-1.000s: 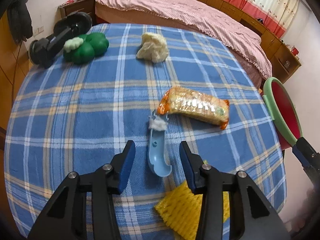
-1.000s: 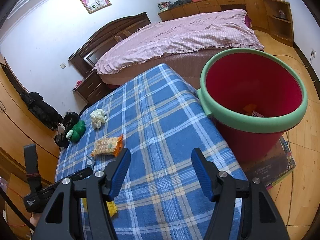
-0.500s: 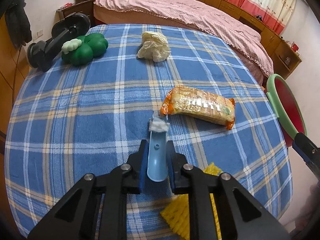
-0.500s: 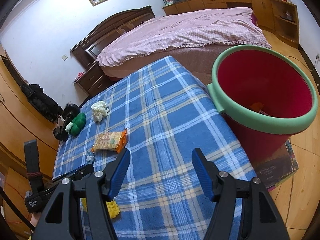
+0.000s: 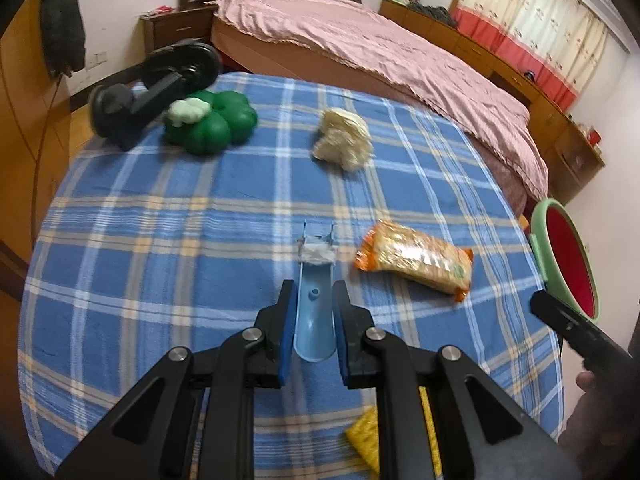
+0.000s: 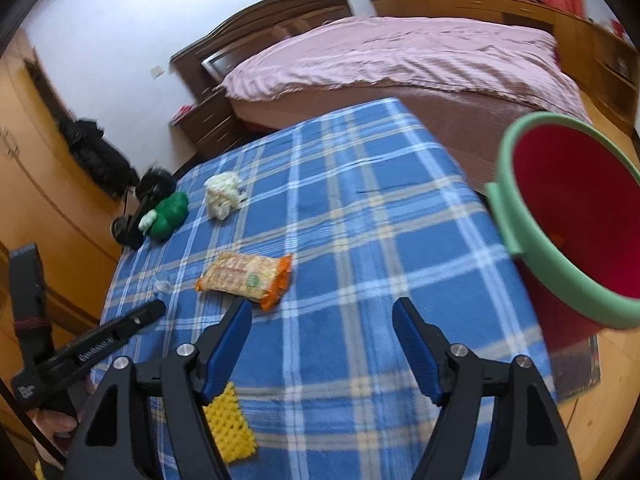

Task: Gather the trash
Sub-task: 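Grasp the orange-wrapped snack bag with the right tool, then carry the blue plastic piece and snack bag over the red bucket with both tools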

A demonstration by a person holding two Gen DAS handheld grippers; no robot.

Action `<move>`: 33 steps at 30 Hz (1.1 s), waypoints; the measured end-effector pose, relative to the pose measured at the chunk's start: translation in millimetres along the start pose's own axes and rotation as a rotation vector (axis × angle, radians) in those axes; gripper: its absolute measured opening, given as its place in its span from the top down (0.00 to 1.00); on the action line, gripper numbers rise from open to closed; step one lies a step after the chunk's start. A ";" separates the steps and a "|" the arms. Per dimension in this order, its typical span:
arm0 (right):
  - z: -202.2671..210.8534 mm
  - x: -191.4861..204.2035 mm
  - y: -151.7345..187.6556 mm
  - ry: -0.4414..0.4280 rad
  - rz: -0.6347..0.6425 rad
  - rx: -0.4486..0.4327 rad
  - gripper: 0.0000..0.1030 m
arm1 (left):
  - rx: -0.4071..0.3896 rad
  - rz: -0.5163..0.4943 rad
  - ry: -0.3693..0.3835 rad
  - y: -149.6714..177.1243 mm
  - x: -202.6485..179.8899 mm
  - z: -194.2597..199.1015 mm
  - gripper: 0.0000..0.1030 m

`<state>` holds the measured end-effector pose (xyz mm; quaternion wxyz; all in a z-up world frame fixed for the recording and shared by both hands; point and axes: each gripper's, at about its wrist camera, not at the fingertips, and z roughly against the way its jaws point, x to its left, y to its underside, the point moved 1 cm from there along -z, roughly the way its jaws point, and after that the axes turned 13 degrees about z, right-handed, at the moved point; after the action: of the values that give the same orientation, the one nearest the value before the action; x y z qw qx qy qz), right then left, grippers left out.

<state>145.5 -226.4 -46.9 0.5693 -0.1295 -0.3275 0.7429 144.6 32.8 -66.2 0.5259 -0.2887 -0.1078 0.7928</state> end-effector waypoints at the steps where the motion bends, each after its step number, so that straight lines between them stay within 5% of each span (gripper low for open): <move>1: -4.3 3.8 -2.6 -0.005 0.020 0.006 0.24 | -0.006 0.007 -0.003 -1.3 2.9 1.2 0.84; 10: -51.6 38.5 -22.4 -0.025 0.205 0.083 0.13 | -0.032 0.081 -0.020 -7.9 32.4 9.3 0.84; 21: -91.8 64.7 -35.0 -0.007 0.407 0.139 0.13 | -0.029 0.118 -0.014 -6.0 47.0 10.5 0.84; 28: -94.0 66.5 -31.6 -0.001 0.393 0.144 0.36 | -0.026 0.123 -0.004 -4.3 47.4 11.4 0.84; 33: -90.9 66.4 -28.5 -0.004 0.371 0.124 0.42 | -0.025 0.124 -0.001 -3.0 45.8 12.1 0.84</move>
<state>197.4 -129.9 -85.2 0.4290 -0.1510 -0.2528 0.8539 127.2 76.7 -70.7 0.4719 -0.3008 -0.0999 0.8227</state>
